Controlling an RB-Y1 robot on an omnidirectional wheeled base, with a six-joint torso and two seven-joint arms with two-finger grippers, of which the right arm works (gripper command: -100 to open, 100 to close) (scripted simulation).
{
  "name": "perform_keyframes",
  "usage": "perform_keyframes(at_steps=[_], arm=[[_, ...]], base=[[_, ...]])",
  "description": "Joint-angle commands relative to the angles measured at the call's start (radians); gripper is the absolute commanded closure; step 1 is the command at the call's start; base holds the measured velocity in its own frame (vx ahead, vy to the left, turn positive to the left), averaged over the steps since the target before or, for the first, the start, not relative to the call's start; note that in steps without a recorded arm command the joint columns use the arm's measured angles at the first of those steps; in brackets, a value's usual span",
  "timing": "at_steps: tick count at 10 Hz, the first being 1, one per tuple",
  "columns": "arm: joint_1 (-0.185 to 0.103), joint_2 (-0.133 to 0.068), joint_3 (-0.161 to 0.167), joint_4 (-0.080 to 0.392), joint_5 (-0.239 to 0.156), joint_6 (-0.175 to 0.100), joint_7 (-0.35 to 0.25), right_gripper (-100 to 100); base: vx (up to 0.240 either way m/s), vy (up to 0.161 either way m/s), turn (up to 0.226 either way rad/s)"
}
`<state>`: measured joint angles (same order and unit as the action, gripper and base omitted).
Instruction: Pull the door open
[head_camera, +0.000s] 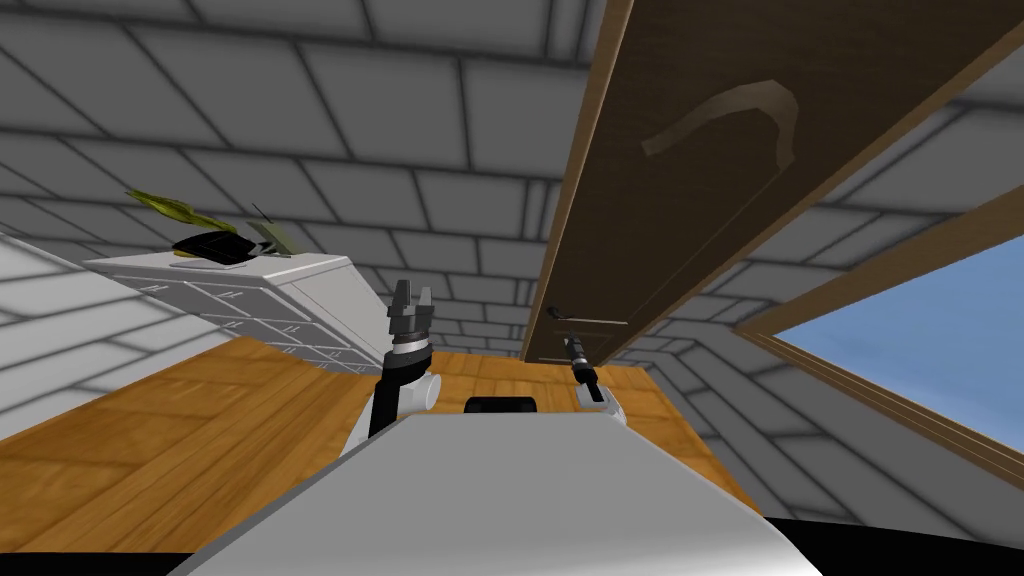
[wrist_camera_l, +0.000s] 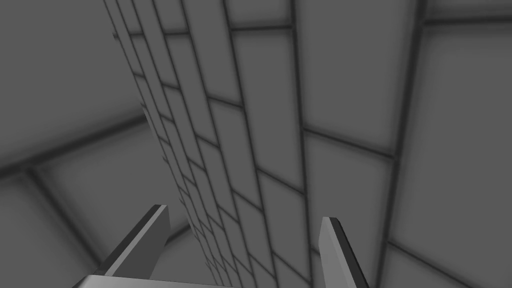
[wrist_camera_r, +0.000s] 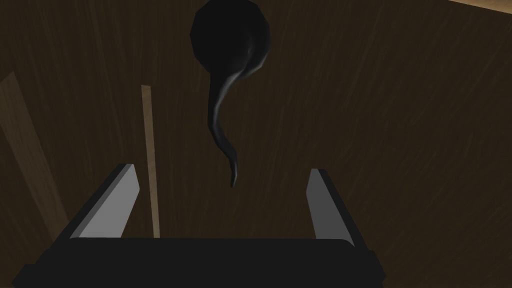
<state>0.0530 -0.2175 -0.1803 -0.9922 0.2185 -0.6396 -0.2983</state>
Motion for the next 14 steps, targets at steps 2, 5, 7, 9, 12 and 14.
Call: perform_keyframes(at_steps=[2, 5, 7, 9, 12, 14], arm=[[0.004, -0.023, -0.019, 0.027, -0.015, -0.019, -0.009, -100], [0.009, -0.060, -0.049, 0.071, -0.038, -0.048, -0.024, -100], [0.012, -0.082, -0.066, 0.096, -0.052, -0.065, -0.032, -100], [0.015, -0.101, -0.082, 0.118, -0.064, -0.081, -0.040, -100], [0.017, -0.097, -0.077, 0.103, -0.060, -0.070, -0.040, 100], [0.017, -0.097, -0.077, 0.103, -0.060, -0.070, -0.040, 100]], base=[[0.155, 0.031, 0.133], [0.173, 0.029, 0.135], [0.196, 0.043, 0.143], [0.125, -0.020, 0.088], [0.010, -0.003, -0.001], [-0.013, 0.000, 0.004]])
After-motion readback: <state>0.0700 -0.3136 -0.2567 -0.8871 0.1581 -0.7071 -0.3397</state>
